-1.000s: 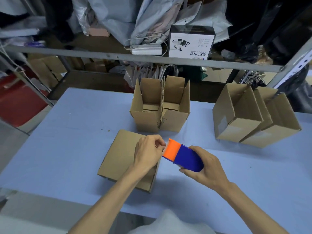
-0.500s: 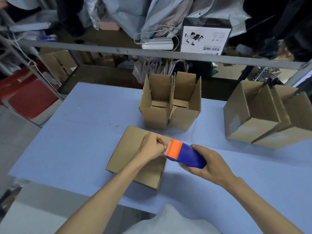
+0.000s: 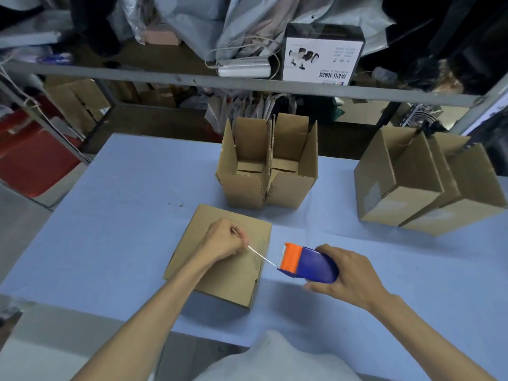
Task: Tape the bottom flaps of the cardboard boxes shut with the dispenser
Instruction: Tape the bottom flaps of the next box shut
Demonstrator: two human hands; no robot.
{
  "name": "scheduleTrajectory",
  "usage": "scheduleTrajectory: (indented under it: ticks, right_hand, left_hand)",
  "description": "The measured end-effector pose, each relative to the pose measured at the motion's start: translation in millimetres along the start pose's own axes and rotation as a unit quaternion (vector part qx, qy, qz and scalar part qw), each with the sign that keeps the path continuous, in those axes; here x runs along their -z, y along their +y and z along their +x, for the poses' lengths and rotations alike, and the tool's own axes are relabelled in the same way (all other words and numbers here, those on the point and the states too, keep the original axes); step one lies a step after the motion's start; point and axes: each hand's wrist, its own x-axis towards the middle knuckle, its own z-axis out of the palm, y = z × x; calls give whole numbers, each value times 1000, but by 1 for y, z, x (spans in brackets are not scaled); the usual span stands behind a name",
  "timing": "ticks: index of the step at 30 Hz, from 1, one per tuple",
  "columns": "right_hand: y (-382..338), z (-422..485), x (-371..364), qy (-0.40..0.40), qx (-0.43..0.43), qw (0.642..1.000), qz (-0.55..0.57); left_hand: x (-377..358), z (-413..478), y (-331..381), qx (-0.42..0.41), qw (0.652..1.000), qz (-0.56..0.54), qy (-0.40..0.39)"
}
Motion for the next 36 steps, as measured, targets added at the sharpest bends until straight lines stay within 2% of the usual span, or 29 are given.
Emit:
scheduleTrajectory:
  ticks: [5, 13, 27, 33, 36]
  right_hand:
    - [1, 5, 0, -13, 9, 1000, -12]
    - [2, 13, 2, -39, -3, 999, -31]
    - [-1, 12, 5, -33, -25, 999, -23]
    - [0, 13, 3, -45, -18, 998, -28]
    - [1, 13, 1, -41, -24, 998, -29]
  left_hand:
    - [-10, -2, -6, -4, 999, -34, 37]
    - [-20, -8, -6, -35, 996, -22, 82]
    - [-23, -1, 2, -42, 993, -6, 108]
    - [-24, 7, -1, 5, 994, -2, 106]
    - [-26, 9, -1, 3, 994, 6, 105]
